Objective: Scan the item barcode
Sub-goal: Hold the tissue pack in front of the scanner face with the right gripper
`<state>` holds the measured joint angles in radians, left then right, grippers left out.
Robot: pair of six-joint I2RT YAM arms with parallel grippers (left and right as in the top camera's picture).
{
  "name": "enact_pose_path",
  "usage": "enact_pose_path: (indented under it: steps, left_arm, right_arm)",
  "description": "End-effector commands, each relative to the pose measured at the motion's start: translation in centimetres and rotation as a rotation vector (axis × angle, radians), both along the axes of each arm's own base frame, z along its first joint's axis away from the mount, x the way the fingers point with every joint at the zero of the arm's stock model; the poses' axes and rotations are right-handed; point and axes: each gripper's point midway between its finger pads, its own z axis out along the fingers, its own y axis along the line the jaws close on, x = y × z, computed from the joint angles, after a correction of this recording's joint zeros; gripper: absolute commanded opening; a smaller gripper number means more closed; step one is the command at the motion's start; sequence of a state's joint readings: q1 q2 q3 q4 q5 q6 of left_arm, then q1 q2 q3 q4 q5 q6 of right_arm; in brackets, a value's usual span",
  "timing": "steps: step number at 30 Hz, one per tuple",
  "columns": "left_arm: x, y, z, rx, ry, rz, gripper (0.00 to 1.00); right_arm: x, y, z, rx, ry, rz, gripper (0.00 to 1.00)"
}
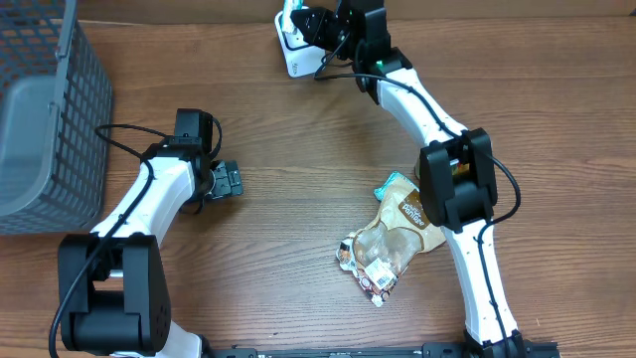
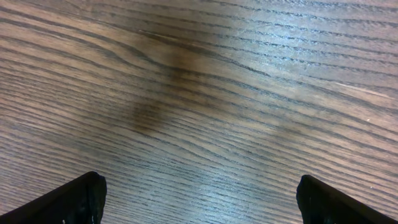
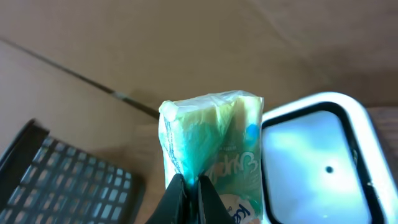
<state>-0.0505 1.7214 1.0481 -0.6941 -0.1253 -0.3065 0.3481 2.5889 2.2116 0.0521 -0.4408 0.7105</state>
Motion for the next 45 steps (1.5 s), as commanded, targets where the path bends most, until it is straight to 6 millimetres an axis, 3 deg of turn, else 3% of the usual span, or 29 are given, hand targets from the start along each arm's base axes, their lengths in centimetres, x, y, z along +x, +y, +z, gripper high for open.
enact_pose_path:
  steps: [1, 33, 36, 42, 45]
  left_arm:
    - [0.5, 0.1, 0.6, 0.015, -0.017, -0.017, 1.0]
    - [0.5, 0.1, 0.6, 0.015, -0.017, -0.017, 1.0]
    - [0.5, 0.1, 0.6, 0.015, -0.017, -0.017, 1.0]
    - [0.5, 0.1, 0.6, 0.015, -0.017, -0.017, 1.0]
    - [0.5, 0.1, 0.6, 0.015, -0.017, -0.017, 1.0]
  right_arm:
    - [1.2, -0.7, -1.1, 0.031, 0.045, -0.1, 0.04]
    - [0.1, 0.1, -2.7, 0.076, 0.164, -0.052, 0.04]
    - [-1.0, 0.7, -1.4, 0.109, 0.156, 0.066, 0.04]
    - [-2.0, -1.0, 2.5, 0.065, 0.144, 0.086, 0.04]
    - [-3.6, -1.6, 4.9, -0.024, 0.12, 0.109, 0.04]
